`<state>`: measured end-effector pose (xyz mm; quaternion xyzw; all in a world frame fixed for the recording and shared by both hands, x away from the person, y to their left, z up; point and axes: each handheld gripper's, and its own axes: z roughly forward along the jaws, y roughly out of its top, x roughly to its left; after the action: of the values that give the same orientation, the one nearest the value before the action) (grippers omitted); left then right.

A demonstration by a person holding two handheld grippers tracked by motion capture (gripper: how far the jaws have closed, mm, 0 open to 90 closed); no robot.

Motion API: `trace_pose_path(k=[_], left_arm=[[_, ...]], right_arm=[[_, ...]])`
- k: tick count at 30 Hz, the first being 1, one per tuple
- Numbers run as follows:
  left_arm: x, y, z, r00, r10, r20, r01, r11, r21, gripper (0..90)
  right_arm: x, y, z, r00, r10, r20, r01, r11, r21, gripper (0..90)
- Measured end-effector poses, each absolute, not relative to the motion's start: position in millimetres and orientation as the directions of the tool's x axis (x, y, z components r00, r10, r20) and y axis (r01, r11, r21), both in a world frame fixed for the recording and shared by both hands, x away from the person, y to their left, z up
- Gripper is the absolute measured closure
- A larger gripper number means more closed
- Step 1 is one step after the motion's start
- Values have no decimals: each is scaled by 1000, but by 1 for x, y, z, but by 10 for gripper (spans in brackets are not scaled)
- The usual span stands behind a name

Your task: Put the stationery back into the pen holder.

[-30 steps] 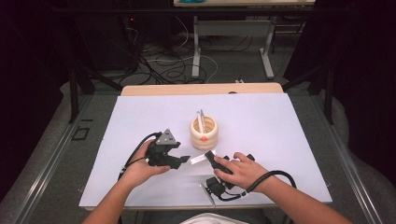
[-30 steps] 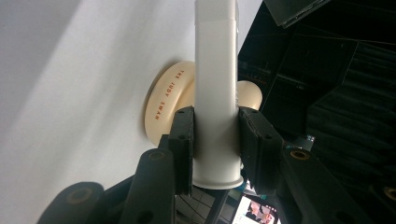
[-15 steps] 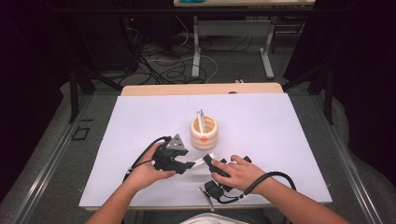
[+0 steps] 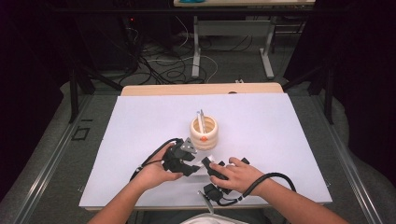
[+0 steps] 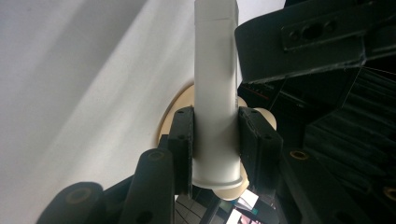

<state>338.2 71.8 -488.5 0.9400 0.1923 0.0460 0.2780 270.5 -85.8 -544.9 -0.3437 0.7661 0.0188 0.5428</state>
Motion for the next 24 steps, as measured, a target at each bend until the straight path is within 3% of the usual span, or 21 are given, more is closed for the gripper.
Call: trace_pose_path(k=[17,24], left_arm=[[343,49,-494,937,348,10,309,-844,438,659],[343,45,-495,938,346,17,308,-856,415,687]], right_arm=[[271,-84,-547,-153,-520,-840,-575,739,-352,674],[267,-84,-547,-185,-518,-835,-538,764,-355,674]])
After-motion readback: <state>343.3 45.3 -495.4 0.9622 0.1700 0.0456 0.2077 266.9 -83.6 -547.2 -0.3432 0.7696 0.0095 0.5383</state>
